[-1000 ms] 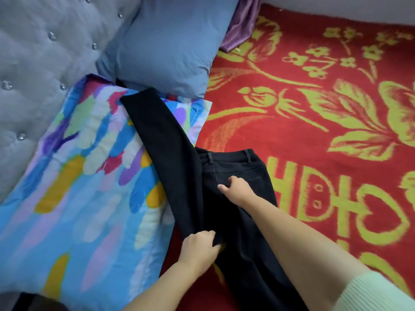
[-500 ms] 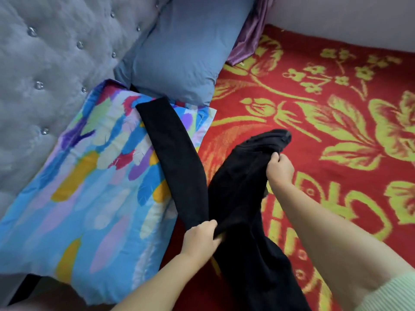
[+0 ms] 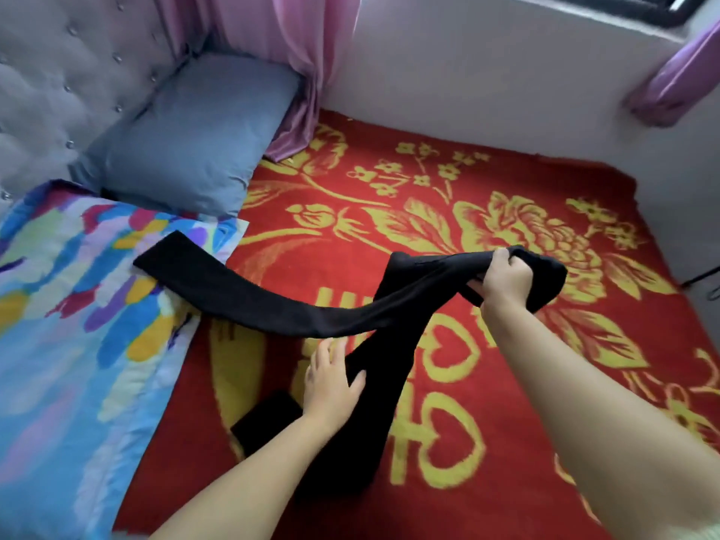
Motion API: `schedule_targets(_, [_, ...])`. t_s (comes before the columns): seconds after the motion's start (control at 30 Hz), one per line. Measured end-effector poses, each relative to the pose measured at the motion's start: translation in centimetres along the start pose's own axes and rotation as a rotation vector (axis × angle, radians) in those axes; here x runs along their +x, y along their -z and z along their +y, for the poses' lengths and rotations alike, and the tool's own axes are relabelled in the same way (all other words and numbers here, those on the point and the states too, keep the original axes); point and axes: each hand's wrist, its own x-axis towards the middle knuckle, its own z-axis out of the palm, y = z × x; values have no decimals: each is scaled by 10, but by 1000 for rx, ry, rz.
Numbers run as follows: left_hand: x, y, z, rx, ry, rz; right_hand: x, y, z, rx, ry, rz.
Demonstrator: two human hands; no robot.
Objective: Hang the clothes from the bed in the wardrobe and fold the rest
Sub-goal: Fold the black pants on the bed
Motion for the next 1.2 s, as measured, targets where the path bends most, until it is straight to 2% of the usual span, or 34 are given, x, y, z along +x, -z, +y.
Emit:
schedule_targets(0.07, [-6,-13,35,-185,113,-24,4,32,-14,26,42,11])
schedule_targets(0.1, [-9,-19,60,-380,220,-98,5,53,-22,33,71,21])
schedule_targets(0.2, [-15,-40,128,-1278,584,-445,10,112,-51,46,190,54])
schedule_targets(0.27, [-13,-55,158,-1779,697,-443,13,147,-70,55,252,75])
schedule_targets(0.3, [-12,-62,173,-1950,734,-404,14,166,-79,69,278,86])
schedule_targets(0.37, [-8,-73,197,-2127,820,-328,16,195,-87,101,303,96])
schedule_targets(0.47, [-3,-94,228,-2127,905,-319,22,233,-89,100,310,108])
schedule_targets(0.67, [-2,-113,231,-1899,871,-263,28,258,-69,77,262,102])
schedule_targets(0.8, [-4,-112,229,-1757,917,-518,27,261,-66,59,314,57])
schedule_targets(0.83, [-3,-110,230,-1708,926,-538,26,260,-68,65,328,41])
schedule_targets(0.97, [15,-103,229,-1541,1048,-464,21,257,-85,112,393,4])
schedule_targets(1.07, [25,-90,227,-1582,1206,-306,28,258,-97,137,432,64])
schedule_targets(1.2, [48,-26,221,-1652,1094,-7,57,258,-95,18,374,217])
